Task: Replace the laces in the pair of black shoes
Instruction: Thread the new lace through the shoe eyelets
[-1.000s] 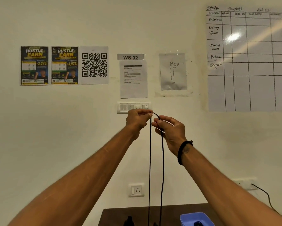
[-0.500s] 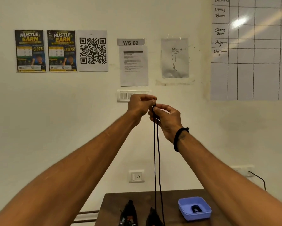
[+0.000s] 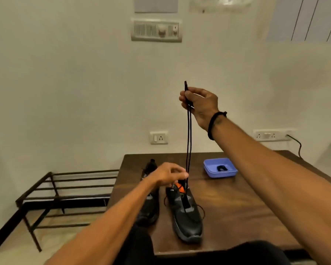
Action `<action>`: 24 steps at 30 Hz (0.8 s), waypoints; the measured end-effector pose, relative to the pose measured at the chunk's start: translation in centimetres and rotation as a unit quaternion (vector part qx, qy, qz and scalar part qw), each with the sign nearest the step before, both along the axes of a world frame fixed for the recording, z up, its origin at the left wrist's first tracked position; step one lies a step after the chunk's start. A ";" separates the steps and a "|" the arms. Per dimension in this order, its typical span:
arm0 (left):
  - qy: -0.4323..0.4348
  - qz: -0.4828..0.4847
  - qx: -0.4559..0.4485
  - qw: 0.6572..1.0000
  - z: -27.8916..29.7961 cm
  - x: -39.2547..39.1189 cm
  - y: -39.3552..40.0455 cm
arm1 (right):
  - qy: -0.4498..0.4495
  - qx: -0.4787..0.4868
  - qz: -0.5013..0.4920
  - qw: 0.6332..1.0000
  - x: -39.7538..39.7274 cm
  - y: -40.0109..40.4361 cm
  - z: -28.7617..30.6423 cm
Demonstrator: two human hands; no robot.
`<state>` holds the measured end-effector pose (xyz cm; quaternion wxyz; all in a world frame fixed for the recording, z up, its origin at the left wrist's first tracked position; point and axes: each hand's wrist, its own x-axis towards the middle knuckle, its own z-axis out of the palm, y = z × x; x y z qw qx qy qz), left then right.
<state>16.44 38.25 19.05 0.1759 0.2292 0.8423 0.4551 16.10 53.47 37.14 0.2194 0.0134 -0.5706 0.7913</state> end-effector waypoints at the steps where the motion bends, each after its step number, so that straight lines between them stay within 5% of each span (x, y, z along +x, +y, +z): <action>1: -0.003 -0.015 -0.039 0.999 -1.9 -0.2 -0.1 | -0.014 0.006 -0.006 1.000 -0.5 0.4 -1.5; 8: -0.025 -0.078 -0.246 0.966 -9.8 -2.1 -1.0 | -0.135 0.001 -0.035 0.990 -2.9 4.5 -16.0; 14: 0.022 -0.095 -0.248 0.964 -10.9 -2.7 -0.2 | -0.246 -0.003 0.017 0.969 0.0 3.7 -27.9; 24: 0.045 -0.100 -0.243 0.964 -11.3 -3.0 0.6 | -0.286 0.059 0.014 0.956 -0.4 1.7 -30.4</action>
